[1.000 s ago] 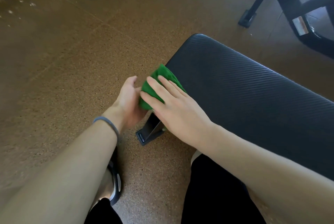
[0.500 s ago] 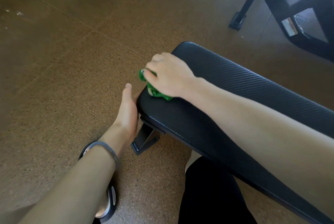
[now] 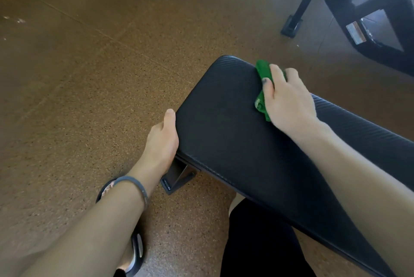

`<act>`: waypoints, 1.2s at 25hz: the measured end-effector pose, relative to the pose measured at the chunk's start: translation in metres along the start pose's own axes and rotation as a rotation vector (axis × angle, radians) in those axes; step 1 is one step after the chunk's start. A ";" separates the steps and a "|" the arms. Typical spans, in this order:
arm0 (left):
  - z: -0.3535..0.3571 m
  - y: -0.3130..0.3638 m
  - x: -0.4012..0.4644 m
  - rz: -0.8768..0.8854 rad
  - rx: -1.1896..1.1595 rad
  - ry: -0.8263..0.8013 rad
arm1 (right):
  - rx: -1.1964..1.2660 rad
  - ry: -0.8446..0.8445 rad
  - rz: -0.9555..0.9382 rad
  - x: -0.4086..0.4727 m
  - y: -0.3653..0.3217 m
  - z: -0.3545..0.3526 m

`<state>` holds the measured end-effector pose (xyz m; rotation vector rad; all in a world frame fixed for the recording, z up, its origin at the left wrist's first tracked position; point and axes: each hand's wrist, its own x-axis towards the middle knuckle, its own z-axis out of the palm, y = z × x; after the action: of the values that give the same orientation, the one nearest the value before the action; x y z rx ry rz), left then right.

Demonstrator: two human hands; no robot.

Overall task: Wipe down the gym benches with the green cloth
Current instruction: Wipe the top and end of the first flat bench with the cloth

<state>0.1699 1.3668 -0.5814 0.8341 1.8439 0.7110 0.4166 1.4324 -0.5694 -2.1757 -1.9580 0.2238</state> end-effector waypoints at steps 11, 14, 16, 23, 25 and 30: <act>-0.010 0.001 0.002 0.032 0.087 -0.065 | -0.082 -0.088 -0.533 -0.095 -0.085 0.022; -0.011 0.001 0.000 0.032 0.100 -0.066 | 0.003 -0.095 -0.614 -0.129 -0.066 0.018; -0.010 0.002 0.002 0.044 0.121 -0.064 | 0.016 -0.082 -0.606 -0.093 -0.082 0.023; -0.007 0.001 0.007 0.010 0.144 -0.037 | 0.044 0.008 -0.063 0.034 -0.045 0.018; -0.009 -0.001 0.008 -0.002 0.143 -0.075 | 0.093 0.055 0.071 0.013 -0.050 0.017; -0.028 0.014 0.009 -0.057 0.383 -0.268 | 0.064 -0.060 -0.019 -0.037 -0.107 0.026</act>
<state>0.1451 1.3791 -0.5643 1.0607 1.7726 0.1953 0.3034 1.4078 -0.5680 -2.1329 -1.9737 0.3476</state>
